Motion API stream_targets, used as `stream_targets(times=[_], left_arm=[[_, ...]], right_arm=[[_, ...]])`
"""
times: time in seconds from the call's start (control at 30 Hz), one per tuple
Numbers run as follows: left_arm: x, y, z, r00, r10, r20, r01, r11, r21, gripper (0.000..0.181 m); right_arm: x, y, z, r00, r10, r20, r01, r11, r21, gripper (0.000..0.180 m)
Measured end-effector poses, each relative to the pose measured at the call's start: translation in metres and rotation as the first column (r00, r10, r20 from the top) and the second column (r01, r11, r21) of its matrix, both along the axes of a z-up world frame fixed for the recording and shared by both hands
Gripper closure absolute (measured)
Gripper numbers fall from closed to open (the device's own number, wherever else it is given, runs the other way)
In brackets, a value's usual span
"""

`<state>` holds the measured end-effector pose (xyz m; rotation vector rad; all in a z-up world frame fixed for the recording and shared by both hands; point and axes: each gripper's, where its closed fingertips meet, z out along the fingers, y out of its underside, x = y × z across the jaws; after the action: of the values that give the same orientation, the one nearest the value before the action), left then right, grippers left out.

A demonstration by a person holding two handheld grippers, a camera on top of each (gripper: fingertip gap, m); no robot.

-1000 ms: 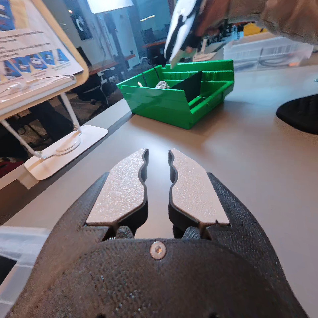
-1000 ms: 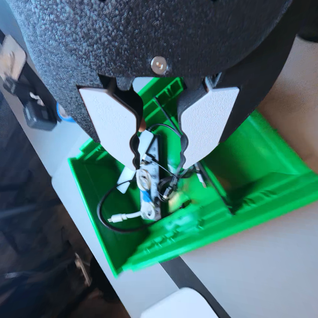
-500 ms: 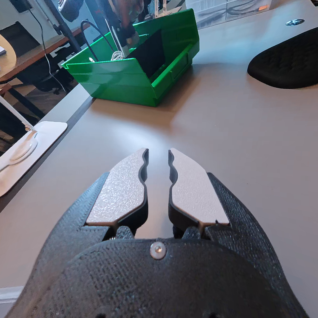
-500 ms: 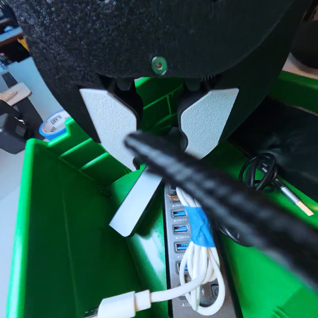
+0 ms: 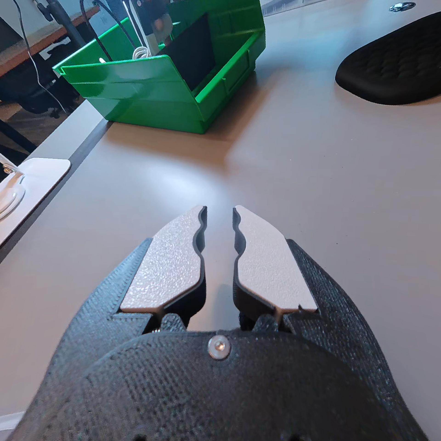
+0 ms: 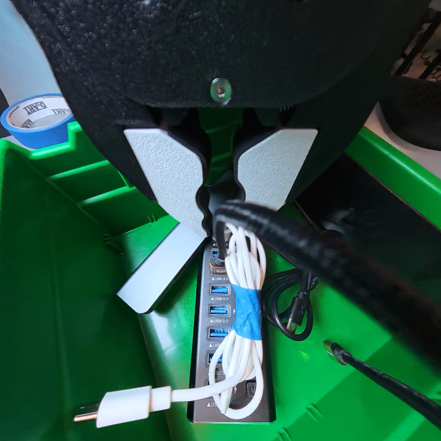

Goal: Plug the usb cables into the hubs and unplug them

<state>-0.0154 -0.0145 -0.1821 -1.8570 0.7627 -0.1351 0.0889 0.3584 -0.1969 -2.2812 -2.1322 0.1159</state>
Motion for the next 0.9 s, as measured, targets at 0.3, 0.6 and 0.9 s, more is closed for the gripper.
stream_targets(times=[0.3, 0.6, 0.9], left_arm=[[0.003, -0.001, -0.011, 1.000, -0.016, -0.008, 0.016, 0.999, -0.046, 0.161], [0.003, -0.004, -0.011, 1.000, -0.026, 0.002, 0.026, 0.998, -0.061, 0.160], [0.005, -0.006, -0.017, 0.999, -0.046, 0.000, 0.046, 0.995, -0.089, 0.160]], right_arm=[[0.002, 0.019, 0.023, 0.999, -0.037, 0.017, 0.036, 0.995, 0.092, 0.150], [-0.008, 0.036, -0.002, 0.987, -0.132, 0.090, 0.124, 0.988, 0.092, 0.143], [-0.010, 0.032, 0.001, 0.988, -0.143, 0.061, 0.142, 0.990, 0.017, 0.146]])
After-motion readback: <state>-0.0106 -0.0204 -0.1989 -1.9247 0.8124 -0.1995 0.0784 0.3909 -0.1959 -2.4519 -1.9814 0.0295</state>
